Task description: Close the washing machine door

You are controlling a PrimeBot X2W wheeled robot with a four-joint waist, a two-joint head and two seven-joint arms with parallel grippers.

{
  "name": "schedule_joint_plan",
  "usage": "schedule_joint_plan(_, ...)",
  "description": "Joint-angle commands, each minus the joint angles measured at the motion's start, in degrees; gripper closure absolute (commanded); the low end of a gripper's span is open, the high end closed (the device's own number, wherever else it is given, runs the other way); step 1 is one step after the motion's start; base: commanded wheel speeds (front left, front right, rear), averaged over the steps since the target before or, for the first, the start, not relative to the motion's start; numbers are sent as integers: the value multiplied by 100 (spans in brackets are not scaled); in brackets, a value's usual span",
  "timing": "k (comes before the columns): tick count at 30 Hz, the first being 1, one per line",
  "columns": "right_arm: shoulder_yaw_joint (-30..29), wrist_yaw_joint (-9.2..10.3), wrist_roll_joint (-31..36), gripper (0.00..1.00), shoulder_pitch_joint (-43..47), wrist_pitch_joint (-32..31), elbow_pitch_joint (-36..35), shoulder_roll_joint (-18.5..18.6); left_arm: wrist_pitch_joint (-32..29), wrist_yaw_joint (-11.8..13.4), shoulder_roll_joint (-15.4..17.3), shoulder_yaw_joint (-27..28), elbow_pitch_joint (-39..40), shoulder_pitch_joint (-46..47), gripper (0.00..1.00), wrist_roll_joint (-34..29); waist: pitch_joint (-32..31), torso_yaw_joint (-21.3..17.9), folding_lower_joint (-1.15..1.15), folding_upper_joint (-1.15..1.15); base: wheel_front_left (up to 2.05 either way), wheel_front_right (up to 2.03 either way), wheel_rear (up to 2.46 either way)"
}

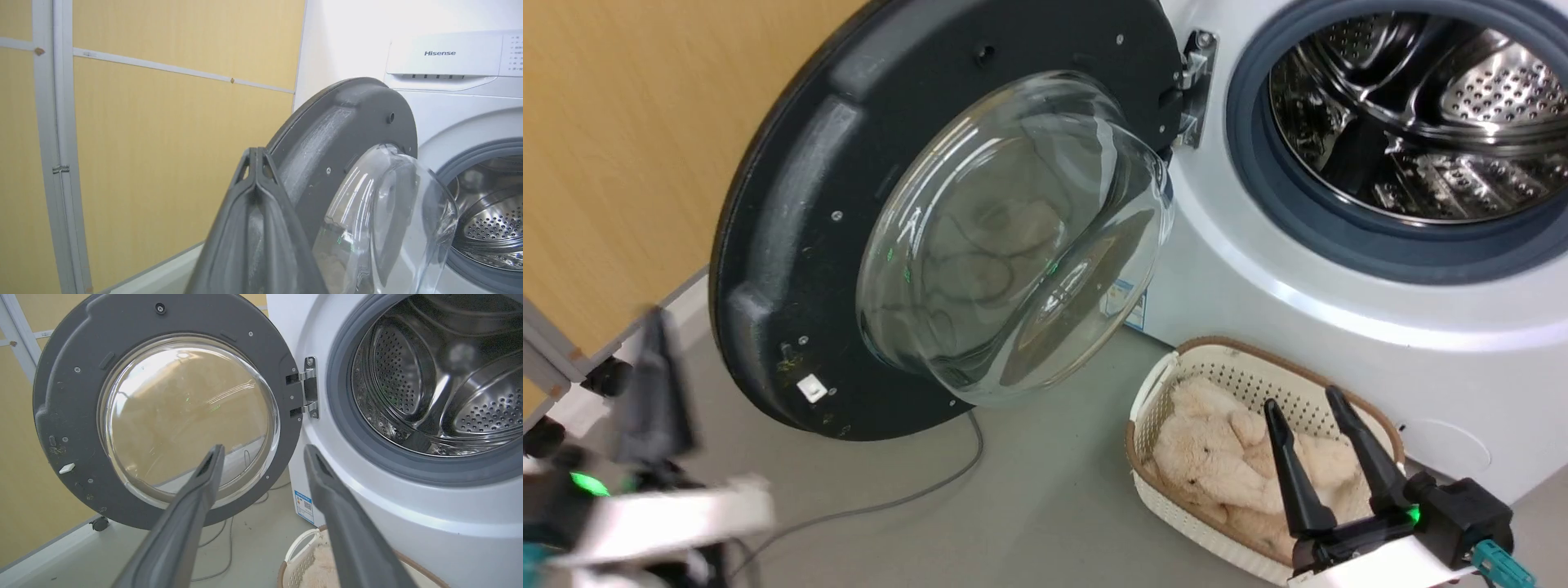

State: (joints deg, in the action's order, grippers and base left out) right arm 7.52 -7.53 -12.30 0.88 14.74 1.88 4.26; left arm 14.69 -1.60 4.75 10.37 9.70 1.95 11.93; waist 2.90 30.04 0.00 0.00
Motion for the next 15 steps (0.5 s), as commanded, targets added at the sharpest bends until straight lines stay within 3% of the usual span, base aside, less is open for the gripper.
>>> schedule_joint_plan(1,-11,4,38,0,61,26,-45,52,30,-62,83,136,-39,178,100,101,87,-52,0,0,0,0,0)
schedule_joint_plan(7,31,4,79,0,-32,26,-114,198,-87,-372,631,1016,-1022,1175,100,1230,417,-290,0,0,0,0,0)
schedule_joint_plan(15,100,4,70,0,-183,26,-130,279,-1585,-469,1360,1935,-3021,2602,100,3282,698,-536,0,0,0,0,0)
